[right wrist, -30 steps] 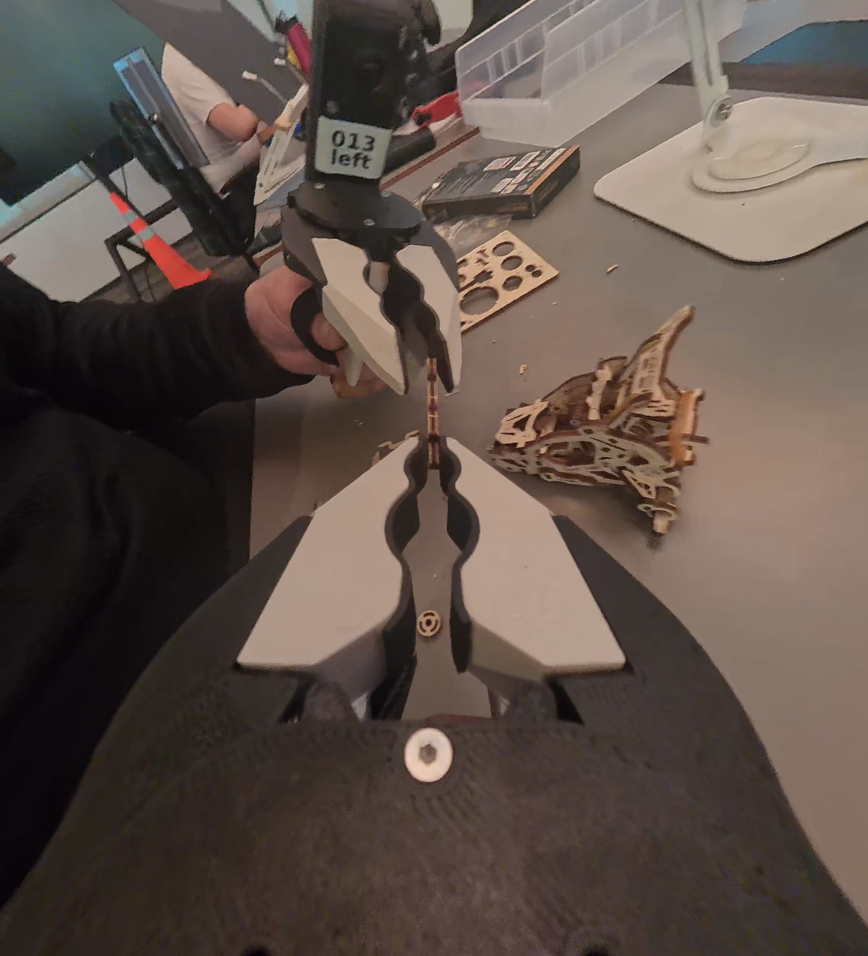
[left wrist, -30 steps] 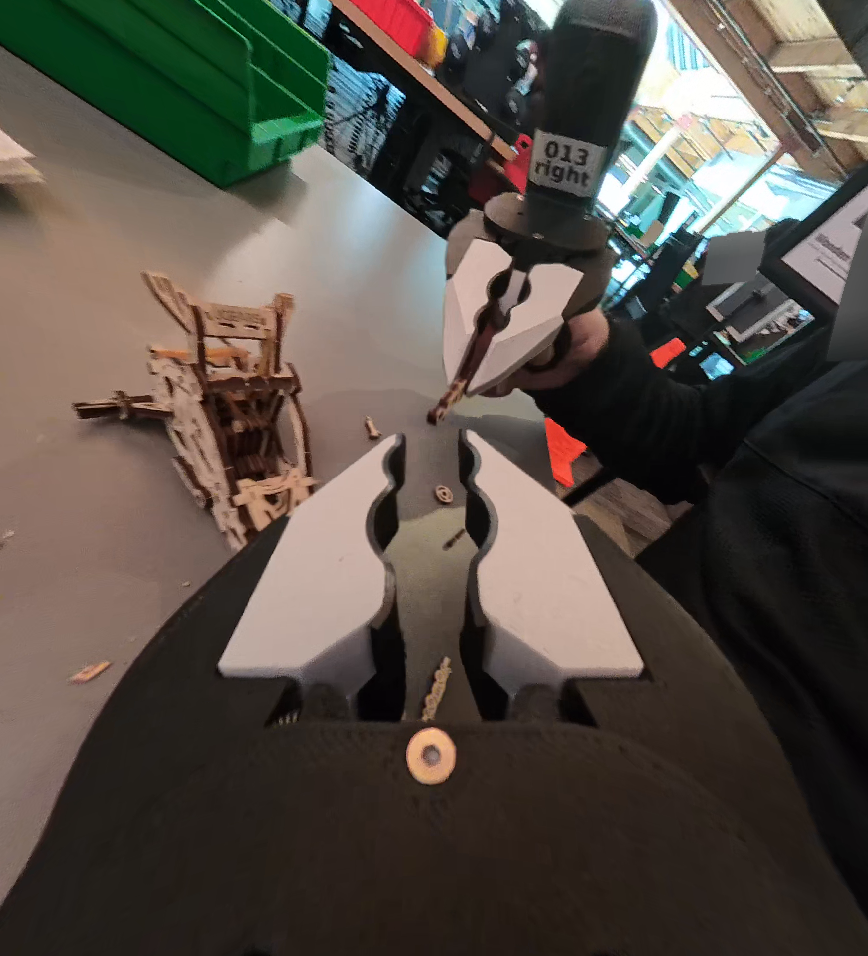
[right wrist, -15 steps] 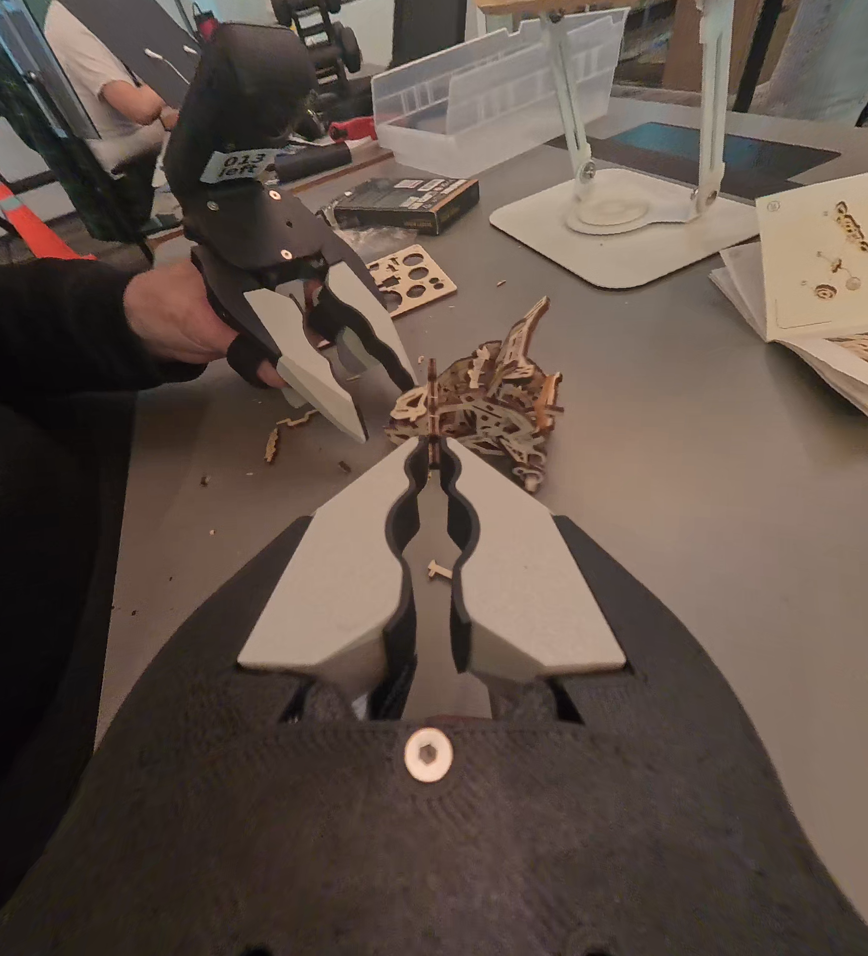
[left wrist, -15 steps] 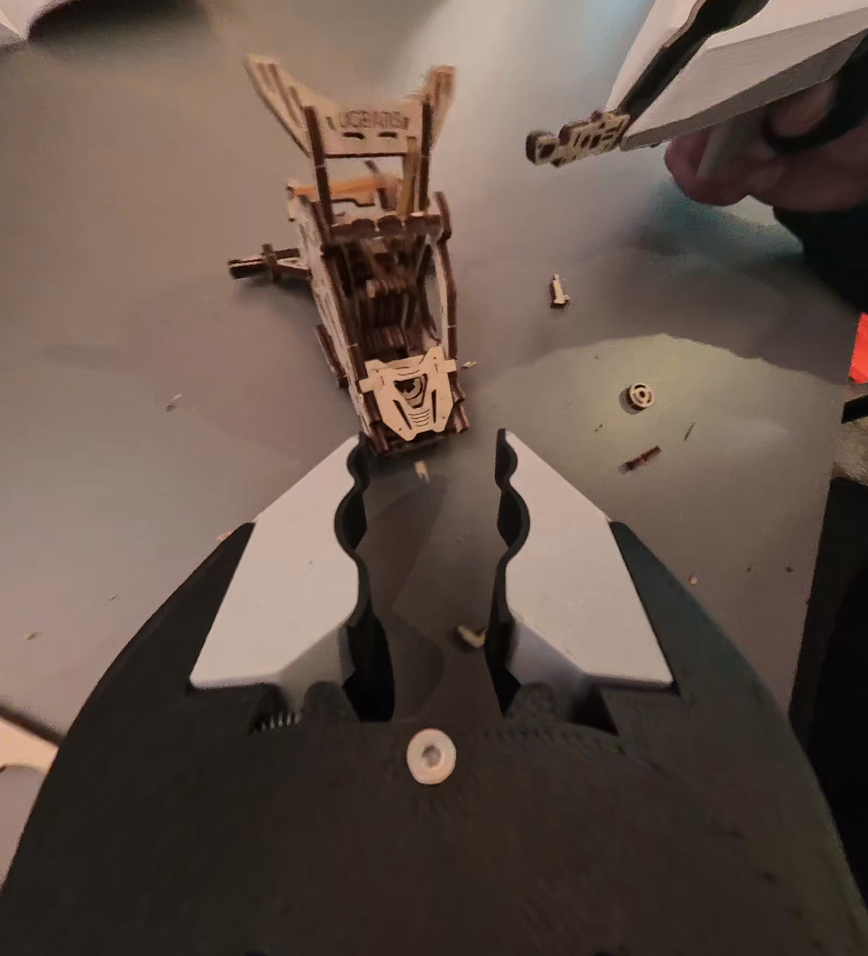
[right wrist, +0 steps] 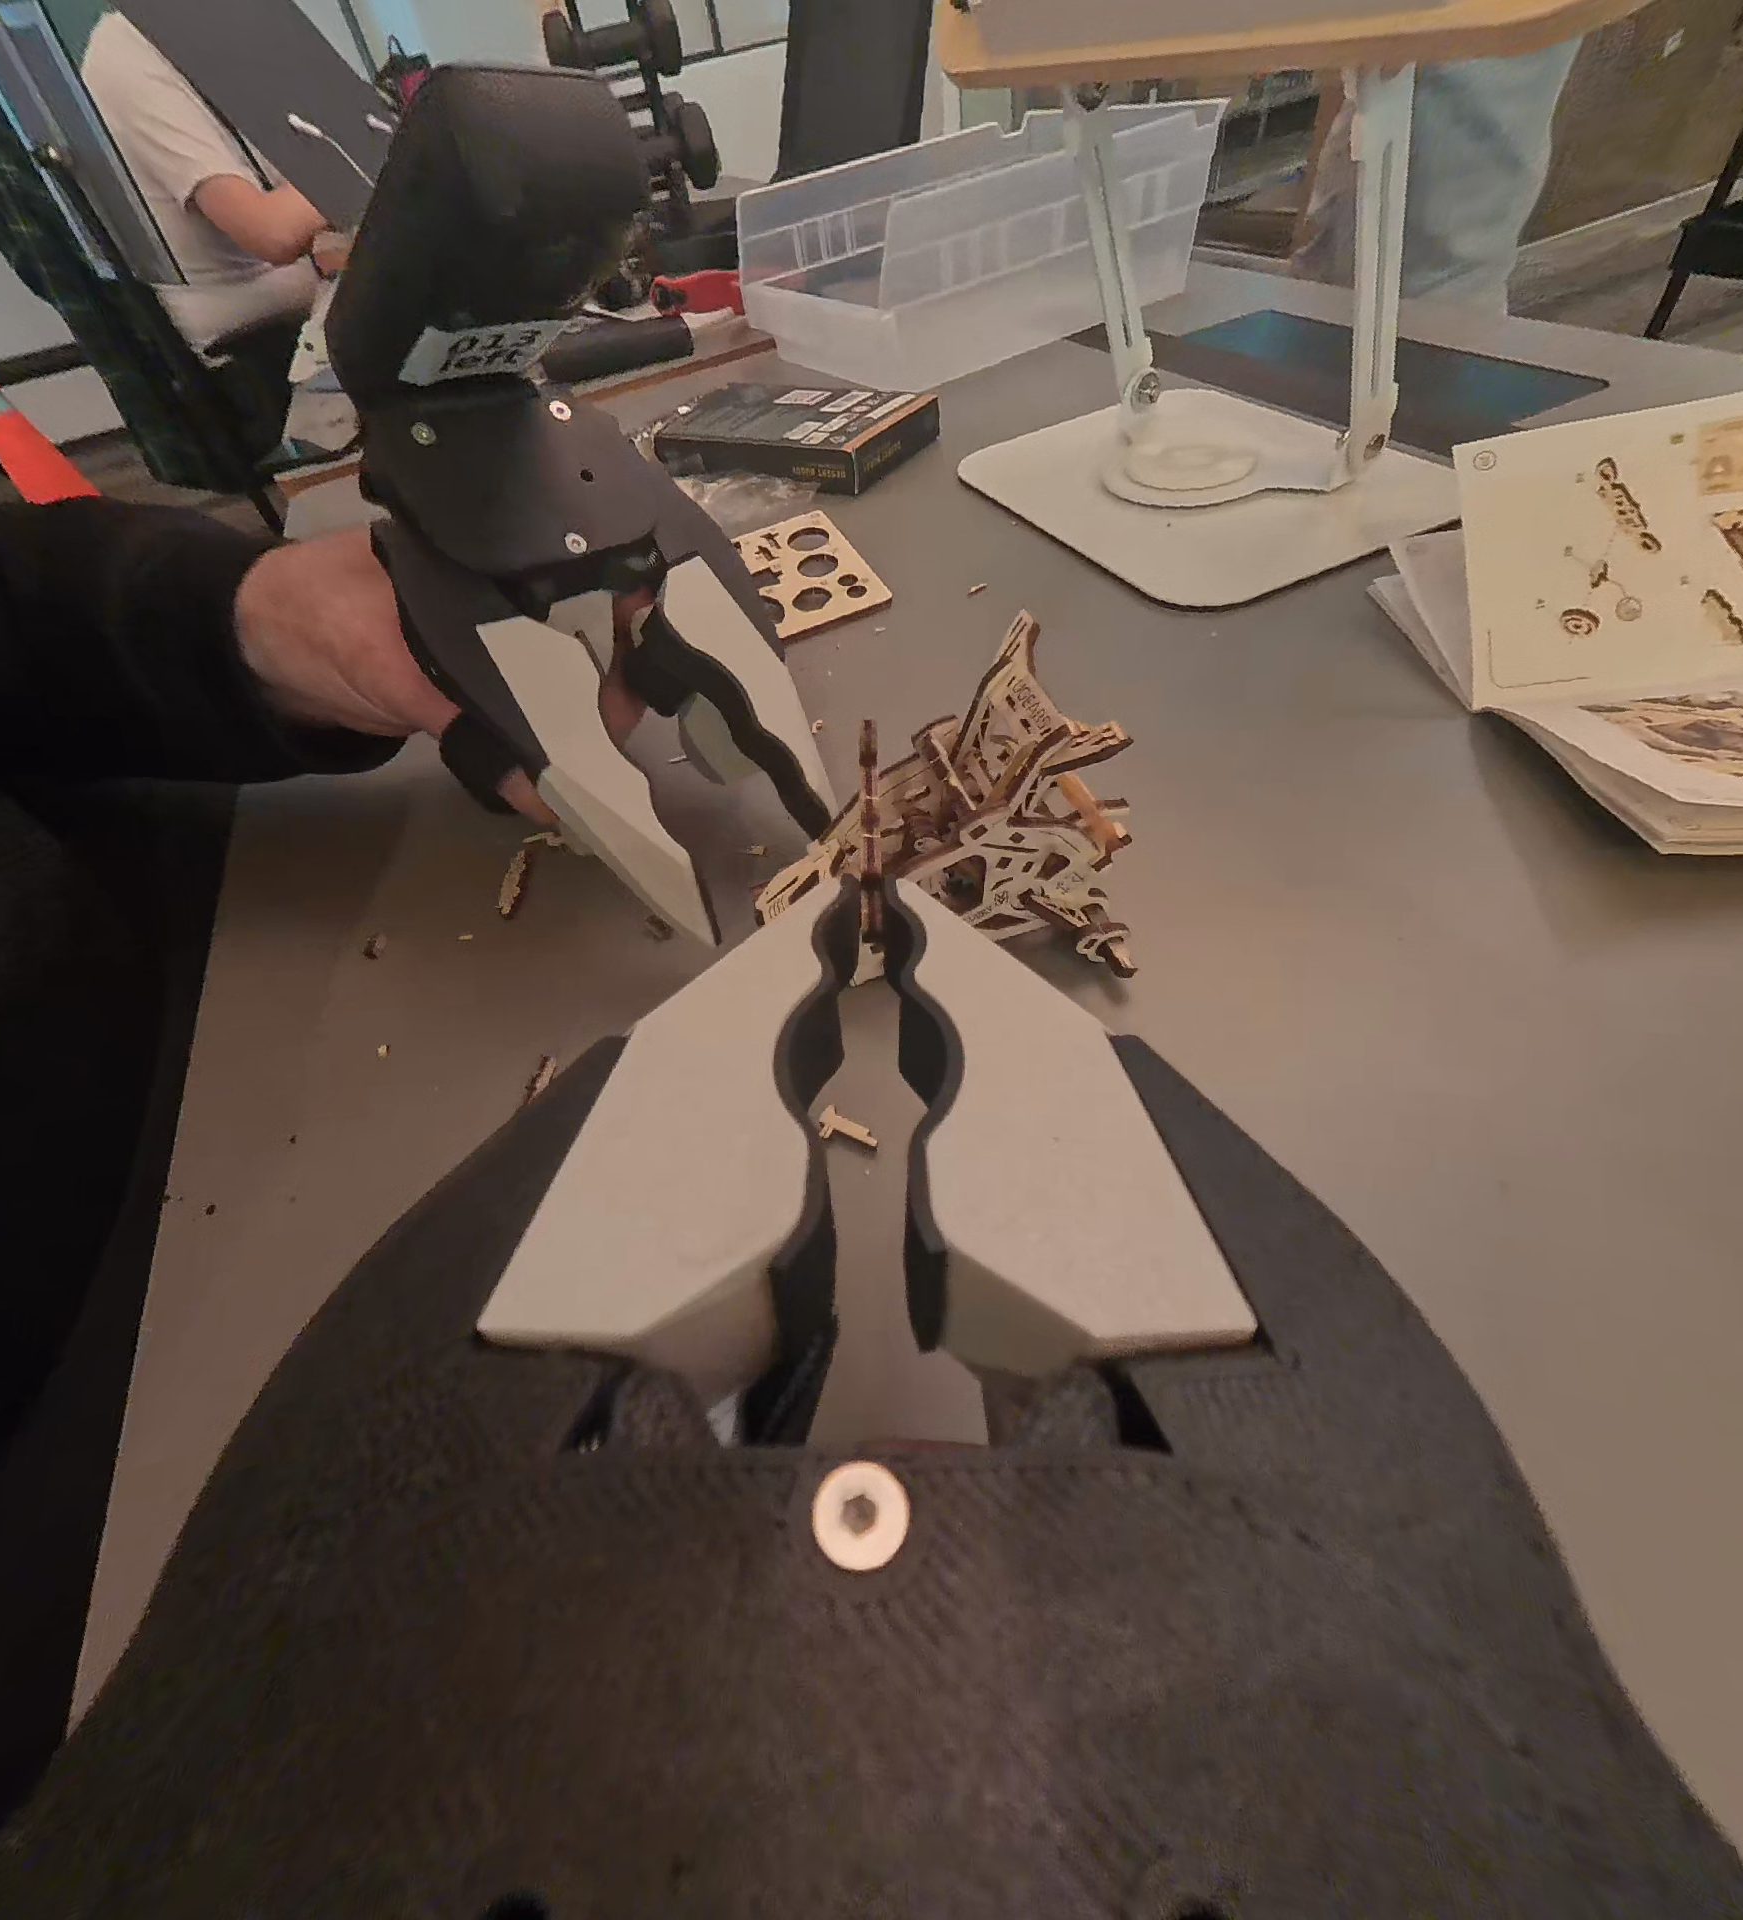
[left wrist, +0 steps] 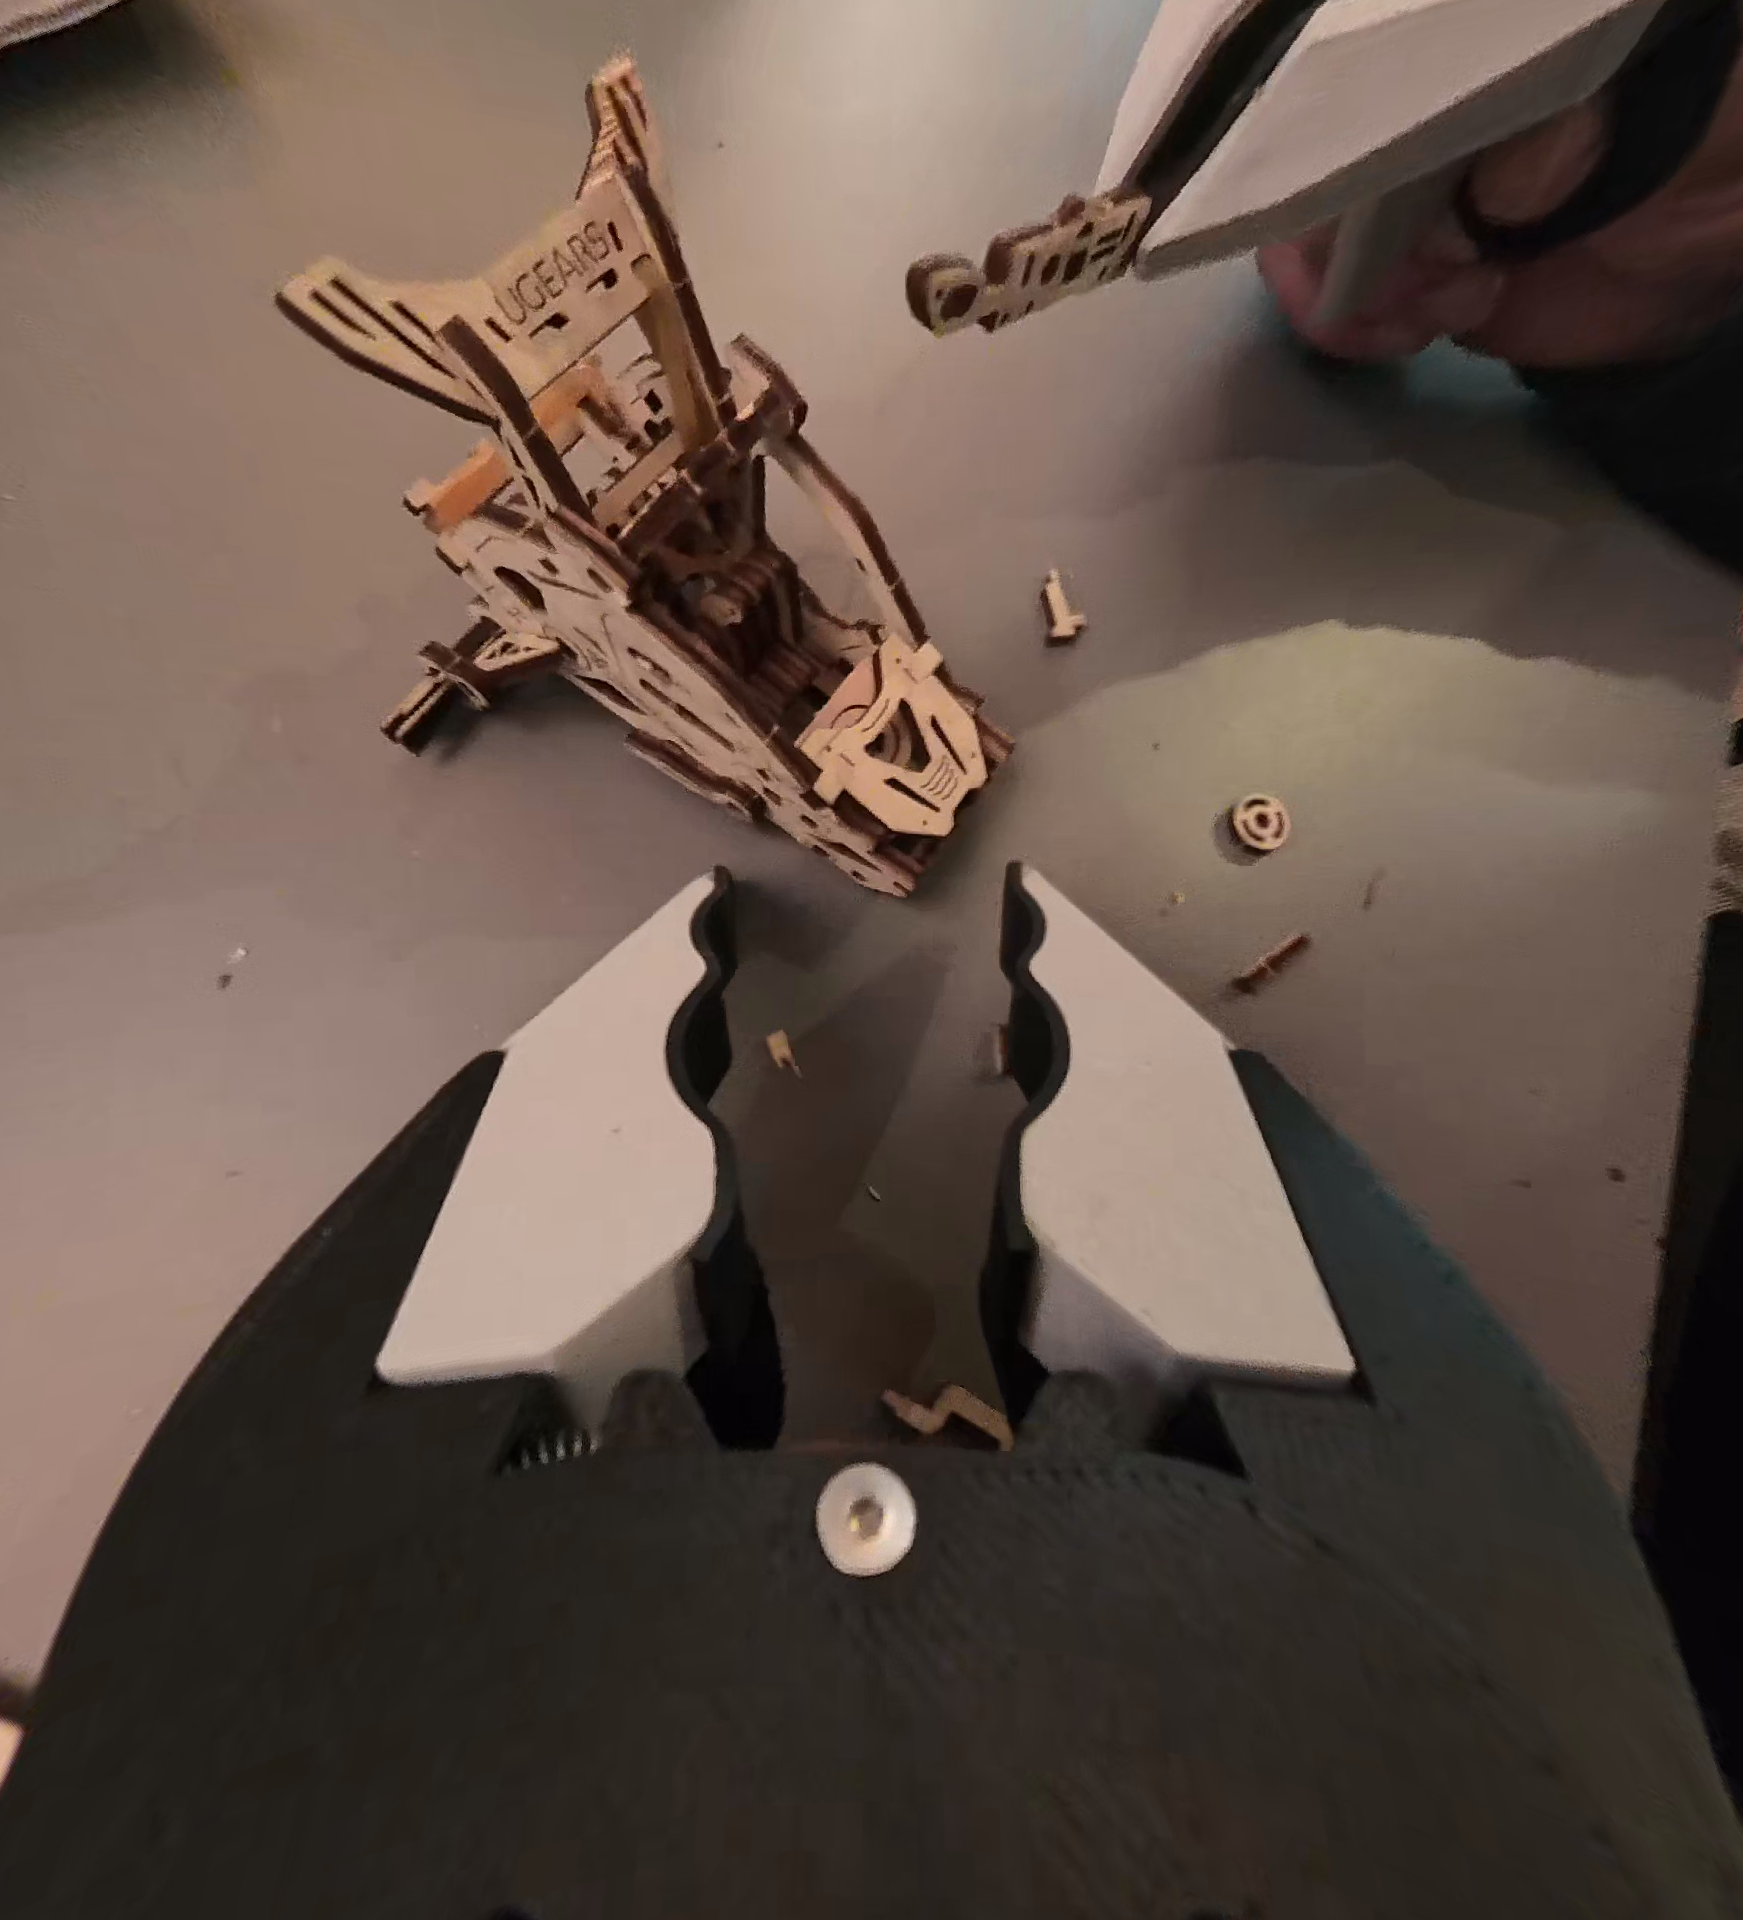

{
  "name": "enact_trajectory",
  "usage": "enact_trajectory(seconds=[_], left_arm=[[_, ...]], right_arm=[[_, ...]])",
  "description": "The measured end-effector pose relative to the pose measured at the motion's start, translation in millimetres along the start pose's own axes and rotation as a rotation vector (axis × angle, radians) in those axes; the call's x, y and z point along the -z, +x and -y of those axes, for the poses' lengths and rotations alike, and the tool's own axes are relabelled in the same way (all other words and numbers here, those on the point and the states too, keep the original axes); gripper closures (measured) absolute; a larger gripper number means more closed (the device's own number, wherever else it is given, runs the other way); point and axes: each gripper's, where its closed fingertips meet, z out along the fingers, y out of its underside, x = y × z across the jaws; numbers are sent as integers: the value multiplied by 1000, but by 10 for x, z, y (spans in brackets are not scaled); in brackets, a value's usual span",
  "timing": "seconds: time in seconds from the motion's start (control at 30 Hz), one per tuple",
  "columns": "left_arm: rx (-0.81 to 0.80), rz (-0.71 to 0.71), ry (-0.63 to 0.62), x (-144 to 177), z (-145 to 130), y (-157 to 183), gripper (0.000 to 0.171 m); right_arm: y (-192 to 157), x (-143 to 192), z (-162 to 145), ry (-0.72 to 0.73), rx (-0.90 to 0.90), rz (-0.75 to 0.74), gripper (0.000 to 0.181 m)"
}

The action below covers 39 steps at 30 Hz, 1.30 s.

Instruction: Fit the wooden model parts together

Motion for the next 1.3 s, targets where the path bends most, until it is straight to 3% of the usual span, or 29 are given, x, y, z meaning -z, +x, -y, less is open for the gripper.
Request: enact_trajectory(seconds=[0.27, 0.5, 0.83, 1.07, 1.3], left_arm=[[-81, 109, -25, -131, 110, -164, 137], [-52, 66, 29, -102, 173, -155, 126], [-80, 58, 48, 100, 95, -217, 126], [-86, 82, 19, 229, -44, -210, 127], [-59, 38, 66, 371, -93, -142, 130]], right_arm=[[-9, 17, 20, 16, 2, 11, 181], [12, -4, -20, -13, 35, -20, 180], [0, -47, -88, -64, 54, -17, 180], [-123, -36, -267, -172, -120, 114, 180], [-309, -27, -436, -276, -234, 205, 180]])
